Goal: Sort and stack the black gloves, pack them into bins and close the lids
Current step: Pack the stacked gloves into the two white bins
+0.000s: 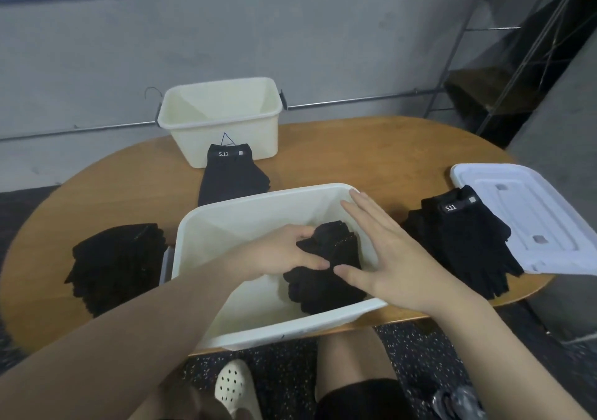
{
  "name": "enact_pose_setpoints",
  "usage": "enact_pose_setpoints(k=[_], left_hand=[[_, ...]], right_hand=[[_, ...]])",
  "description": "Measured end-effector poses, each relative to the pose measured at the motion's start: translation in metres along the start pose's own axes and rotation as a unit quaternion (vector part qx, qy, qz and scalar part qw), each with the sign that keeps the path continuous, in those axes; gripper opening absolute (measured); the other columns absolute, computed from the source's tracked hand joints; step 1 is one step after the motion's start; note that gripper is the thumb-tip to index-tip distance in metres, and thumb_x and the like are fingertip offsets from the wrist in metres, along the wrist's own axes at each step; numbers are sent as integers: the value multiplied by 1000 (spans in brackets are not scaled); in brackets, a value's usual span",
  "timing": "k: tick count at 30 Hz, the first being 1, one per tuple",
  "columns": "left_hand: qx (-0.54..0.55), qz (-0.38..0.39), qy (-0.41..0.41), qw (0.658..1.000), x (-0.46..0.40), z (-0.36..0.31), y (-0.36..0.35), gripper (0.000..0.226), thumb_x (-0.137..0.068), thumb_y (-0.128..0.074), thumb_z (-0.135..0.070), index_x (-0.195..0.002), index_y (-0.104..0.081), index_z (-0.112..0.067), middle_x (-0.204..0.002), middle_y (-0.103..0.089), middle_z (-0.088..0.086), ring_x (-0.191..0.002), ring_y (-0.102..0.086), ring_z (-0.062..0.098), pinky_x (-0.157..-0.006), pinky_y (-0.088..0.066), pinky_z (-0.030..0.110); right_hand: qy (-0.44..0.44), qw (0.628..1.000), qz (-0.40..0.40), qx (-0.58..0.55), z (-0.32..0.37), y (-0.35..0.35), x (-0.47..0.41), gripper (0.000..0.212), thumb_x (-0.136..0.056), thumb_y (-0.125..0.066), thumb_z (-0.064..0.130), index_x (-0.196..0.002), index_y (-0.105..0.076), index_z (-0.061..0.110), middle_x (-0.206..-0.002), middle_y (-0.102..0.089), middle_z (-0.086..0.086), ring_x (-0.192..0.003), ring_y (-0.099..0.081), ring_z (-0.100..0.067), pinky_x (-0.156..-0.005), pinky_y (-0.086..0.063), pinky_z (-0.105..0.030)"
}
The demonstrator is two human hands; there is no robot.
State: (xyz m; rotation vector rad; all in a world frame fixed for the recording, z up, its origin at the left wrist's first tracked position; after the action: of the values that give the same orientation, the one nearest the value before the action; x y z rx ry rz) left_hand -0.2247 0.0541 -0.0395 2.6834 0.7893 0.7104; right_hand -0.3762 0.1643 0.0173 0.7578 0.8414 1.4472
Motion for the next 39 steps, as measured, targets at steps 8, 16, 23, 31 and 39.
enact_pose_setpoints(k=[8, 16, 23, 31, 39], left_hand=[[-98, -59, 9, 993, -11, 18, 1, 77, -66, -70, -72, -131, -62, -32, -138, -63, -11, -129, -57, 13, -112, -45, 45], [-137, -115, 10, 984, -8, 16, 3, 51, -85, -80, -43, -129, -63, -24, -128, -68, -7, -119, -63, 15, -108, -49, 44], [-145, -165, -42, 975, 49, -19, 32, 36, -94, -75, -30, -127, -63, -24, -124, -65, -8, -99, -68, 9, -95, -54, 30], [-121, -294, -12, 948, 187, -29, 125, 6, -99, -67, -28, -101, -72, -25, -91, -76, -4, -85, -72, 15, -81, -58, 30], [-169, -379, 110, 903, 269, 47, 202, 13, -102, -61, -31, -109, -69, -23, -98, -73, -2, -91, -69, 15, -85, -58, 36]], right_hand=[[2, 1000, -10, -17, 0, -1, 0, 93, -88, -72, 49, -162, -19, 32, -169, 3, 24, -147, 15, 17, -119, 3, -10], [-3, 1000, -6, -18, -1, -2, -1, 92, -89, -71, 51, -162, -18, 33, -168, 1, 26, -146, 16, 19, -112, 6, -3], [-8, 999, 32, 40, 6, 4, 0, 92, -92, -62, 59, -163, -13, 29, -169, 0, 19, -150, 17, 11, -122, 4, -17], [36, 990, -11, 135, 73, 14, -36, 73, -94, -43, 67, -154, -40, 25, -161, -36, 6, -158, -4, -14, -126, 1, -35], [159, 980, 16, 119, 191, -27, -95, 55, -99, -51, 58, -140, -56, 23, -136, -57, 3, -138, -42, -20, -113, -26, -30]])
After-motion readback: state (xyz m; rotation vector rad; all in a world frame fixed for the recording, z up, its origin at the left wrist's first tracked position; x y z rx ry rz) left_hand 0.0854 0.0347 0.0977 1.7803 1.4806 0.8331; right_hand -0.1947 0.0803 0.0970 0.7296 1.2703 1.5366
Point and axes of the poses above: each hand's wrist, its own x-axis away from the middle knuckle, its own y-axis out of the back of the hand, z = x × y, the point moved 5 cm from there along -x, towards the middle knuckle
